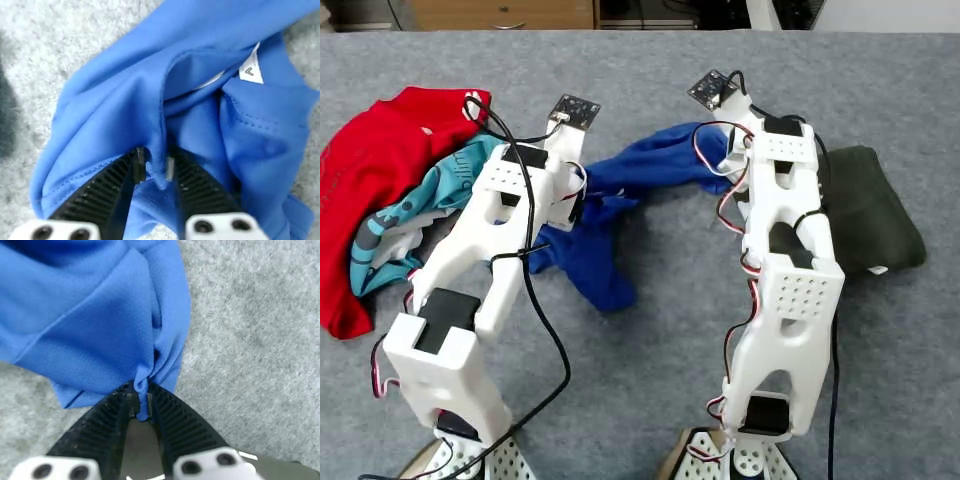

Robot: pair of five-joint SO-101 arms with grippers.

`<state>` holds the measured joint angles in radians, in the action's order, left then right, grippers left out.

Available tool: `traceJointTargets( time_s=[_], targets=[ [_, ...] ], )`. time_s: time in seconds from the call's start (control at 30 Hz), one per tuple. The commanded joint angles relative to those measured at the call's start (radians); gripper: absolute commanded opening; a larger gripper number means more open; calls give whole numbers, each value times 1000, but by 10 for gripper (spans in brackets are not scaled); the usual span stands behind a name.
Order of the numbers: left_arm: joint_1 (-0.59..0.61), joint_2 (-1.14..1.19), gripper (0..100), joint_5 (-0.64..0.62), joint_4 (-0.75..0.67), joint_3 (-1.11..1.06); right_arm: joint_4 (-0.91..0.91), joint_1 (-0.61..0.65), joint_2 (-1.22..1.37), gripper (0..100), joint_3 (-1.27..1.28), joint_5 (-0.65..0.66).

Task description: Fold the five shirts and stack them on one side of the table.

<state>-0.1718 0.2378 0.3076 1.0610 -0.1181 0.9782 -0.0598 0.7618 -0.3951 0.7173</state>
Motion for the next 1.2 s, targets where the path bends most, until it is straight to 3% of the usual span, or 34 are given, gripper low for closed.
traceJointTargets(
  time_s=[0.0,0.23,0.37,0.7,0.9,1.17],
  targets=[
    [-3,-5,19,-6,-12,14,2,7,1,5,-31,12],
    [44,-28,19,-6,-3,20,2,8,-4,5,-33,12],
    [84,-136,19,-6,127,71,64,1,-13,5,-107,9],
    [121,-516,19,92,445,222,514,-13,-252,5,-559,-137],
    [123,-777,19,89,506,226,772,25,-440,5,-924,-166],
    [287,-1148,19,86,491,239,744,35,-671,5,-1265,-160]
  ],
)
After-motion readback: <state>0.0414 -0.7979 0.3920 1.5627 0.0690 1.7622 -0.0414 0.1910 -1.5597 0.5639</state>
